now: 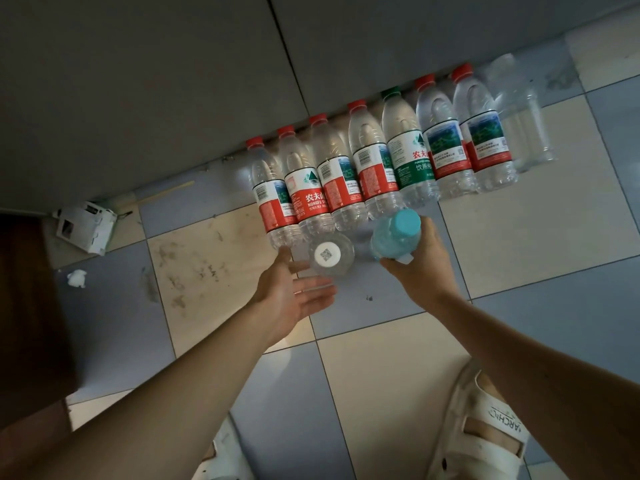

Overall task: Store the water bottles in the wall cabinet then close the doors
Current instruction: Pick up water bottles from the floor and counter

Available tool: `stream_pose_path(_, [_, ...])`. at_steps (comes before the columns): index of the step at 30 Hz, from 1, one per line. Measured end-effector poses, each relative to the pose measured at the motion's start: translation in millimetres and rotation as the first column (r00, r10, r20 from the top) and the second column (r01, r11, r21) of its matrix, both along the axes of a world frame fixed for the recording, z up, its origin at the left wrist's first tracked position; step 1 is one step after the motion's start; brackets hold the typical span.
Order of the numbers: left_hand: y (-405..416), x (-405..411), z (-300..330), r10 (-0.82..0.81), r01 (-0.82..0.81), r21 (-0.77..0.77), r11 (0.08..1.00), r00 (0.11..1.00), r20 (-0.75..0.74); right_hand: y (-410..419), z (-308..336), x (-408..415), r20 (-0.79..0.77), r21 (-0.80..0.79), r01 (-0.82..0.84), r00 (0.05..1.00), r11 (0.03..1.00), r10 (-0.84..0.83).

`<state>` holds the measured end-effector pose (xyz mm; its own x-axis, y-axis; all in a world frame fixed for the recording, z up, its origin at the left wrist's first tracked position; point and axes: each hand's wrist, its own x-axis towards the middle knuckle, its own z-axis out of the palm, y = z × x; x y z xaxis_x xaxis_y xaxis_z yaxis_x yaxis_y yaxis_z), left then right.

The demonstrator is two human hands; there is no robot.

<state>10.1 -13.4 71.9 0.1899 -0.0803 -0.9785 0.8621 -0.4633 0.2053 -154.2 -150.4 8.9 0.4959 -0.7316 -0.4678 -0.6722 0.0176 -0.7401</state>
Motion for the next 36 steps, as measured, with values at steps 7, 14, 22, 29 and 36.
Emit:
stream_pose_path(7, [28.7, -32.8, 19.2, -0.331, 0.35, 0.027, 0.936, 0.856, 0.396, 3.7, 49.7, -3.9, -0.016, 0.026, -0.095, 0.995, 0.995, 0.096])
stream_pose_path(14, [-6.7, -37.9, 1.6, -0.443, 0.562, 0.089, 0.822, 0.535, 0.72, -15.8, 53.4, -7.6, -0.075, 0.085, -0.253, 0.963, 0.964, 0.259])
stream_pose_path(22, [-4.5, -36.0, -6.3, -0.409, 0.505, 0.122, 0.855, 0.51, 0.757, -2.7, 48.4, 10.8, -0.034, 0.112, -0.147, 0.988, 0.983, 0.151])
stream_pose_path(29, [16.0, -18.1, 63.4, -0.439, 0.551, 0.106, 0.827, 0.518, 0.734, 3.1, 121.7, 12.1, 0.009, 0.14, -0.098, 0.995, 0.985, 0.098])
stream_pose_path(36, [19.2, 30.4, 204.0, -0.369, 0.55, 0.054, 0.833, 0.481, 0.795, -5.5, 263.6, 47.8, 0.097, 0.127, -0.222, 0.973, 0.967, 0.21])
